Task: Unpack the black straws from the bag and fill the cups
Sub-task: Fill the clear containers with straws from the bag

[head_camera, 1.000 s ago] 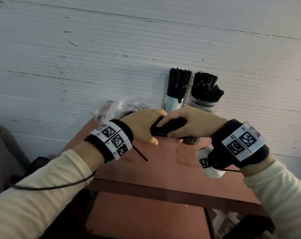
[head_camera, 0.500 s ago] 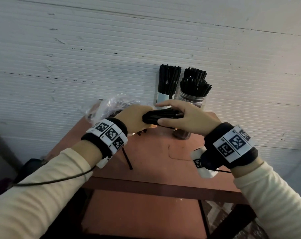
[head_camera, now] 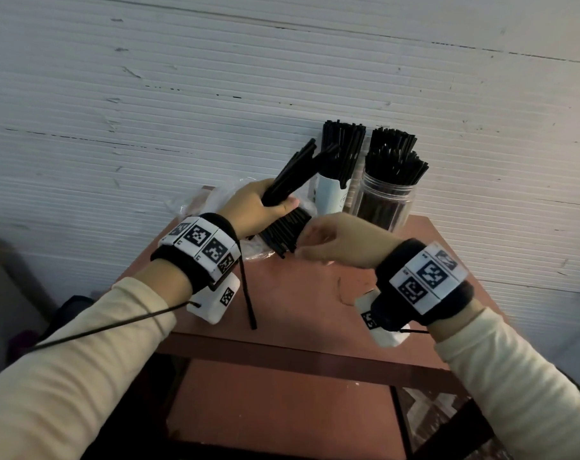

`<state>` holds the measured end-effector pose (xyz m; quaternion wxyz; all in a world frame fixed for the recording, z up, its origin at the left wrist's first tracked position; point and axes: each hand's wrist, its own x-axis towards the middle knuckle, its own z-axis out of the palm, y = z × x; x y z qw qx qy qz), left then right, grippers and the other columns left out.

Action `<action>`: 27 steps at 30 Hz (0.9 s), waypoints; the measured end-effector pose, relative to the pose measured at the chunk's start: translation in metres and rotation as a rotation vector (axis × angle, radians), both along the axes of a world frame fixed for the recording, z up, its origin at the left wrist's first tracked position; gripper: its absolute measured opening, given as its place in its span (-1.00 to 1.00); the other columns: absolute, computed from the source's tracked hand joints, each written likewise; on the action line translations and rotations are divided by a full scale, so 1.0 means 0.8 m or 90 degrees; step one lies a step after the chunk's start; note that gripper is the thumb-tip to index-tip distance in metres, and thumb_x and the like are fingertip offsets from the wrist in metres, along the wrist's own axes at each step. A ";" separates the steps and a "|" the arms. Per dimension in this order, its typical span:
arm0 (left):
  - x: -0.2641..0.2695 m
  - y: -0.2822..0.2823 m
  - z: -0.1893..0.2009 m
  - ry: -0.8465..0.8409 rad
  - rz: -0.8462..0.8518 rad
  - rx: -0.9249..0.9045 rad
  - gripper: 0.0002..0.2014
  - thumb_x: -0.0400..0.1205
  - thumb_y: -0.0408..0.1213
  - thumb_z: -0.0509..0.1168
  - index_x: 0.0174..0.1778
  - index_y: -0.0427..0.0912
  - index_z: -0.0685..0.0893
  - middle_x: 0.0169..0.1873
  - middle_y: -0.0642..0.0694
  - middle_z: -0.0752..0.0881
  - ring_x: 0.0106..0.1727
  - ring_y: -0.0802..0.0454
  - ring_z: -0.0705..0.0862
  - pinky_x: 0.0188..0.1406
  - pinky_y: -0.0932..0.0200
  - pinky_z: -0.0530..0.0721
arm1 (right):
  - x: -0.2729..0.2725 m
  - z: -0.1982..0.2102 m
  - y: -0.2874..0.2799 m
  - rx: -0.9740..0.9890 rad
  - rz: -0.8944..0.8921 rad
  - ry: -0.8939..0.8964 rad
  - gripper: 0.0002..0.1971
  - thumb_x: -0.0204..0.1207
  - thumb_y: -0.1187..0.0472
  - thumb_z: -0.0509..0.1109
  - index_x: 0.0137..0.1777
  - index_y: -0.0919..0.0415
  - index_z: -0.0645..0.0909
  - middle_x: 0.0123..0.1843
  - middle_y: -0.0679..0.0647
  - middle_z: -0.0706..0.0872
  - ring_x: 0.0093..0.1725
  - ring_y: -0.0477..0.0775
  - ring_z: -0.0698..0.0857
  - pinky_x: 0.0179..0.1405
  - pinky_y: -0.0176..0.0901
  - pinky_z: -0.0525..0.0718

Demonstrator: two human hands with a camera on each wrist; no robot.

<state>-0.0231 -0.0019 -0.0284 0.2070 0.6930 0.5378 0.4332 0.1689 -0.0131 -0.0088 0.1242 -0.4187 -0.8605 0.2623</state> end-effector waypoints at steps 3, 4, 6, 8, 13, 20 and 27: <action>-0.003 -0.001 0.003 -0.013 0.012 -0.001 -0.89 0.64 -0.09 0.36 -0.04 -0.03 0.63 -0.24 0.14 0.68 -0.13 0.19 0.65 -0.18 0.39 0.49 | -0.039 -0.010 -0.006 -0.083 0.144 -0.098 -0.73 0.57 0.19 0.42 0.26 0.12 0.68 -0.01 0.11 0.80 -0.10 0.09 0.76 0.00 -0.14 0.74; -0.005 -0.001 0.004 -0.010 0.016 -0.007 -0.88 0.65 -0.09 0.35 -0.02 -0.05 0.64 -0.23 0.12 0.69 -0.12 0.18 0.65 -0.18 0.39 0.50 | -0.053 -0.014 -0.007 -0.114 0.184 -0.127 -0.70 0.59 0.20 0.40 0.31 0.11 0.65 -0.03 0.11 0.80 -0.13 0.03 0.75 0.00 -0.15 0.74; -0.009 -0.001 0.006 -0.012 0.016 -0.022 -0.86 0.65 -0.07 0.34 0.00 -0.04 0.63 -0.21 0.10 0.69 -0.10 0.15 0.67 -0.16 0.39 0.52 | -0.075 -0.023 -0.007 -0.139 0.240 -0.182 -0.68 0.60 0.15 0.38 0.35 0.05 0.63 -0.04 0.10 0.80 -0.11 -0.01 0.75 0.02 -0.16 0.73; -0.012 -0.002 0.008 -0.015 0.013 -0.032 -0.86 0.65 -0.06 0.33 0.01 -0.04 0.63 -0.18 0.05 0.72 -0.06 0.09 0.69 -0.12 0.33 0.56 | -0.092 -0.029 -0.005 -0.121 0.260 -0.222 -0.68 0.60 0.07 0.39 0.34 0.00 0.64 -0.06 0.09 0.80 -0.12 0.01 0.76 0.01 -0.16 0.72; -0.023 -0.006 0.008 -0.028 0.020 -0.040 -0.83 0.65 -0.05 0.34 0.02 -0.05 0.66 -0.11 -0.01 0.75 -0.01 0.07 0.71 -0.06 0.24 0.58 | -0.105 -0.032 0.007 -0.109 0.238 -0.253 -0.86 0.57 0.10 0.43 0.06 0.09 0.72 -0.03 0.17 0.81 -0.07 0.08 0.78 -0.02 -0.12 0.74; -0.030 -0.009 0.005 -0.019 0.013 -0.040 -0.87 0.66 -0.09 0.33 -0.02 -0.06 0.69 -0.14 0.01 0.77 -0.03 0.11 0.72 0.06 0.21 0.58 | -0.078 -0.023 0.012 -0.027 0.158 -0.241 -0.77 0.48 0.25 0.47 0.13 0.14 0.70 -0.19 -0.02 0.73 -0.23 -0.04 0.71 -0.14 -0.18 0.72; -0.018 -0.010 0.010 -0.050 0.002 -0.038 -0.88 0.65 -0.23 0.36 -0.11 -0.20 0.72 -0.33 0.09 0.71 -0.38 0.45 0.63 -0.32 0.55 0.50 | -0.029 0.029 0.029 0.187 -0.018 0.078 -0.82 0.38 0.34 0.47 -0.08 0.06 0.73 -0.28 -0.08 0.71 -0.28 -0.12 0.65 -0.18 -0.31 0.62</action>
